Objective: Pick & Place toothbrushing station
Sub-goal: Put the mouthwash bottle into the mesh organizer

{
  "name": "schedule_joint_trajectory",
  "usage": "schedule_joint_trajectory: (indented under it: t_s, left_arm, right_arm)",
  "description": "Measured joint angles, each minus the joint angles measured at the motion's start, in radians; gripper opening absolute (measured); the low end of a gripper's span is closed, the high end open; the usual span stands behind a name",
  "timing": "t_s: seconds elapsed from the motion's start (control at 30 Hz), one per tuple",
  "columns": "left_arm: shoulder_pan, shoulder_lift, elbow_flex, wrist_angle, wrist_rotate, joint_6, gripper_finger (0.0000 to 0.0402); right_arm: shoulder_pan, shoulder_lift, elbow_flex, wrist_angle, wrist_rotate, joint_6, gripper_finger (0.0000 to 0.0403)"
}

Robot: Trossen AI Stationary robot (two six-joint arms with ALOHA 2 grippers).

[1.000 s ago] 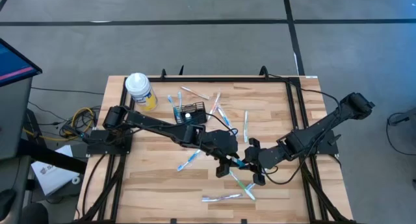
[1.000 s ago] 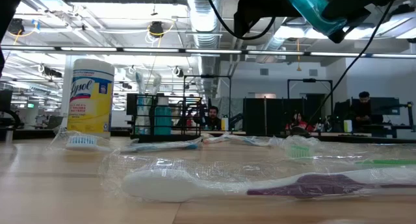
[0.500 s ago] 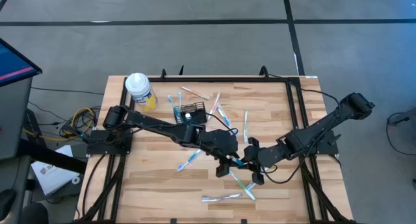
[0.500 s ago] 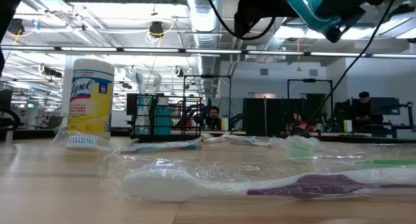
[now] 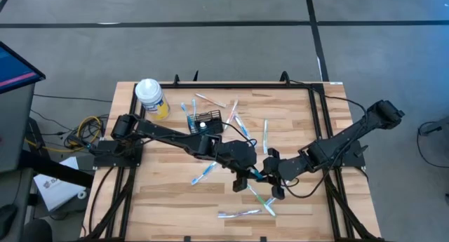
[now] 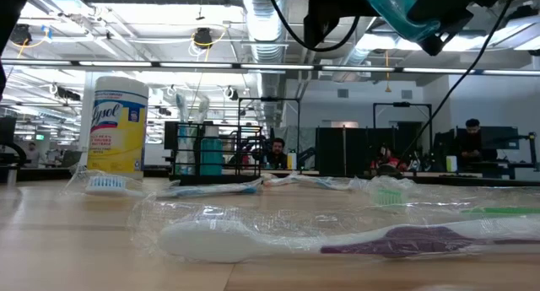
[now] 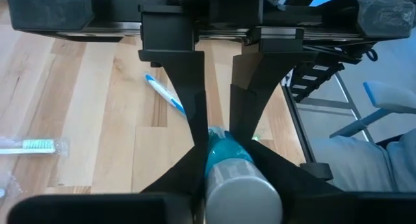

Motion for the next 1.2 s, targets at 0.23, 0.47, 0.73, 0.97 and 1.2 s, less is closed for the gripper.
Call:
schedule_joint_trajectory:
  t_s: [0.23,0.47,0.73,0.97,1.2]
  left_arm:
    - [0.000,0.000,0.000,0.001,-0.002,0.000,0.0082]
    - [0.000,0.000,0.000,0.000,-0.002,0.022,0.0079]
    - [0.005,-0.009,0.000,-0.022,0.007,0.051,0.0079]
    - [0.016,-0.013,0.001,-0.064,0.007,0.055,0.0079]
    - [0.025,-0.079,0.001,-0.227,-0.081,0.071,0.0079]
  right_arm:
    - [0.000,0.000,0.000,-0.009,0.000,0.000,0.0058]
    - [0.000,0.000,0.000,-0.011,0.000,-0.002,0.0064]
    - [-0.001,-0.001,0.003,-0.037,-0.024,-0.041,0.0116]
    - [0.004,0.000,0.000,-0.055,-0.028,-0.054,0.0180]
    - [0.004,0.000,0.000,-0.051,-0.028,-0.035,0.0219]
